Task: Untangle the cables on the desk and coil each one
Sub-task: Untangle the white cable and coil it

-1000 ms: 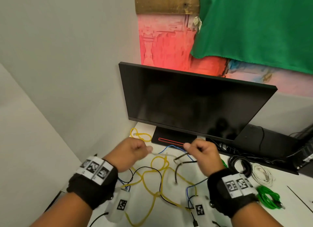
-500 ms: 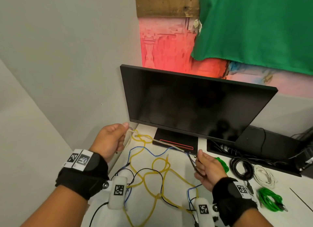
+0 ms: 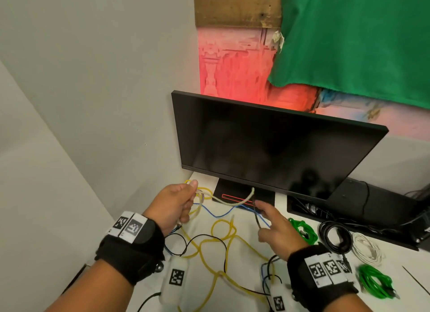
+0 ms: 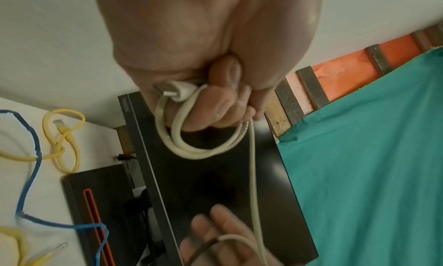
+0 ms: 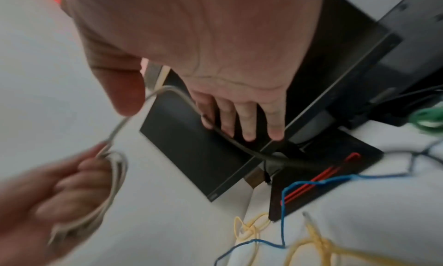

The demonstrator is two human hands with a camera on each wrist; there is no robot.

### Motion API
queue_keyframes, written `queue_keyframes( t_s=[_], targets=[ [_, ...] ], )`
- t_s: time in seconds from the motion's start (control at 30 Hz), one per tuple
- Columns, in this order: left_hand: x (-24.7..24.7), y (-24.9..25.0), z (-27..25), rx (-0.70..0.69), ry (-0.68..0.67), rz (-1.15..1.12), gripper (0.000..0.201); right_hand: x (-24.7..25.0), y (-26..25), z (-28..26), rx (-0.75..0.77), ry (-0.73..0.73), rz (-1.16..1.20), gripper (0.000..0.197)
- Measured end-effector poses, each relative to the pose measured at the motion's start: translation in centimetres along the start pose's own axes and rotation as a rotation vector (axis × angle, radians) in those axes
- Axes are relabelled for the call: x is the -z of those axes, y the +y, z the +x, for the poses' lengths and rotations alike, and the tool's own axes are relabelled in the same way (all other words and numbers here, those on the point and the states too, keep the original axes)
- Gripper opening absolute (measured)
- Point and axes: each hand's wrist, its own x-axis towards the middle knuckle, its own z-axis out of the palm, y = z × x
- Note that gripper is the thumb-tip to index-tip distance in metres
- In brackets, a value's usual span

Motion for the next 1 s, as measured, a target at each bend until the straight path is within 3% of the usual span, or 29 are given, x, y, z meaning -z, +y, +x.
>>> queue_keyframes(
  t_s=[0.07, 0.13, 0.2, 0.27, 0.33, 0.4, 0.5, 0.57, 0.63, 0.7, 0.83, 0.9, 1.0],
  targets=[
    [-0.9, -0.2, -0.2, 0.037, -0.049, 0.000, 0.045, -0.4, -1.9, -0.2, 0.076, -0.021, 0.167, 0.086],
    [-1.6, -0.4, -0.4, 0.066, -0.088, 0.019, 0.048, -1.5, -2.9, -0.3, 0.199, 0.073, 0.036, 0.080],
    [-1.8, -0.2, -0.4, 0.088, -0.092, 0.019, 0.047, -2.1, -3.2, 0.2, 0.295, 0.143, -0.026, 0.049],
    [-1.6, -0.1, -0.5, 0.106, -0.066, -0.012, 0.046, -2.2, -2.9, 0.4, 0.244, -0.003, 0.139, 0.017],
    [-1.2, 0.0, -0.6, 0.127, -0.049, -0.047, 0.046, -1.9, -2.0, 0.2, 0.175, -0.102, 0.222, 0.012],
    [-1.1, -0.1, -0.9, 0.174, -0.096, -0.105, 0.044, -1.3, -1.0, 0.4, 0.150, -0.012, 0.113, 0.014],
    [-1.3, 0.0, -1.4, 0.222, -0.232, -0.345, 0.038, -1.4, -1.4, 1.2, 0.146, 0.316, -0.035, 0.021],
    [-1.9, 0.4, -1.6, 0.167, -0.277, -0.464, 0.030, -2.5, -3.0, 1.5, 0.077, 0.400, -0.138, 0.029],
    [-3.2, 0.5, -1.6, 0.070, -0.236, -0.478, 0.025, -4.4, -3.9, 0.9, 0.045, 0.265, -0.317, 0.036],
    [-4.4, 0.3, -1.4, -0.020, -0.140, -0.386, 0.024, -6.4, -4.7, -0.2, 0.121, 0.086, -0.445, 0.037],
    [-5.1, -0.4, -1.2, -0.145, -0.019, -0.135, 0.020, -6.8, -6.6, -1.8, 0.280, -0.226, -0.252, 0.023],
    [-4.8, -0.7, -1.1, -0.198, 0.021, -0.082, 0.018, -5.8, -7.3, -2.3, 0.262, -0.323, -0.160, 0.013],
    [-4.2, -1.2, -0.8, -0.253, 0.118, -0.009, 0.018, -4.8, -7.7, -2.9, 0.213, -0.438, -0.124, 0.020]
  ],
)
